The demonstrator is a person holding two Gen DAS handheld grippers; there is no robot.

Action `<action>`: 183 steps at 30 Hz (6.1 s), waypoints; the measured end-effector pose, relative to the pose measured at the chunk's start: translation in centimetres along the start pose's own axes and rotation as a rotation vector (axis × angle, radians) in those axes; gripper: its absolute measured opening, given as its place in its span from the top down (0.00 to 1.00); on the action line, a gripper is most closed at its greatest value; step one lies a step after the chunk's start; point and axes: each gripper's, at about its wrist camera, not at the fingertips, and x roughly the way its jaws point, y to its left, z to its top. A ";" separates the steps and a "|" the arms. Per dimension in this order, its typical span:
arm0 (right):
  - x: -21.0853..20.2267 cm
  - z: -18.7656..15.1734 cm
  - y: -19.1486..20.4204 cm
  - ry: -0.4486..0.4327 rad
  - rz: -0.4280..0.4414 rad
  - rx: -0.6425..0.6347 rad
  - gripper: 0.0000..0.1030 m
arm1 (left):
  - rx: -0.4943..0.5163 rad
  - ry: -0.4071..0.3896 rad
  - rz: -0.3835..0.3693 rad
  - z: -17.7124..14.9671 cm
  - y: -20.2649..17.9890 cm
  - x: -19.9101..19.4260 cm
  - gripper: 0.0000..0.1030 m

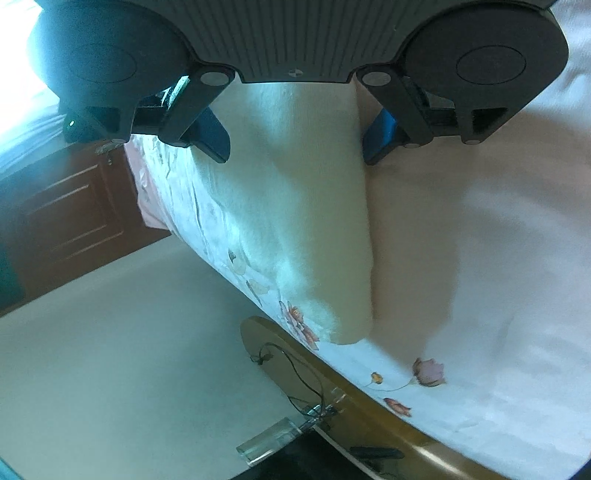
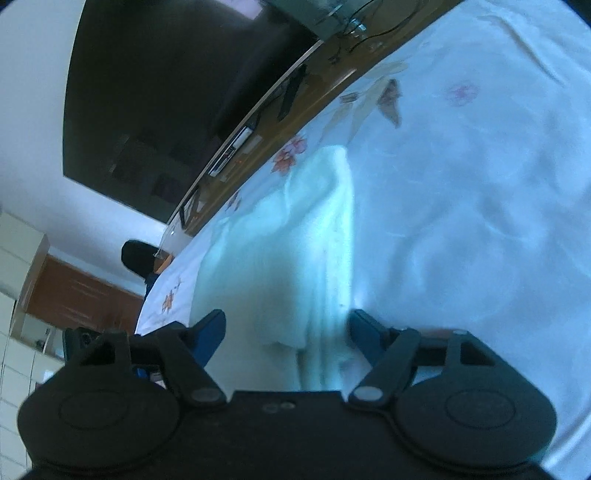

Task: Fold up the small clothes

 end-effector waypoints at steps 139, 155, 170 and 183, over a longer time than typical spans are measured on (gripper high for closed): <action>-23.1 -43.6 32.7 -0.324 -0.432 -0.677 0.10 | 0.441 -0.560 0.697 -44.6 -19.5 -42.8 0.00; -27.1 -45.2 34.5 -0.408 -0.423 -0.668 0.09 | 0.494 -0.598 0.673 -46.1 -23.0 -43.3 0.00; -26.1 -45.7 35.2 -0.404 -0.403 -0.673 0.09 | 0.489 -0.602 0.678 -46.0 -22.9 -43.2 0.00; -26.4 -45.9 35.2 -0.405 -0.396 -0.680 0.09 | 0.489 -0.608 0.678 -46.0 -22.9 -42.8 0.00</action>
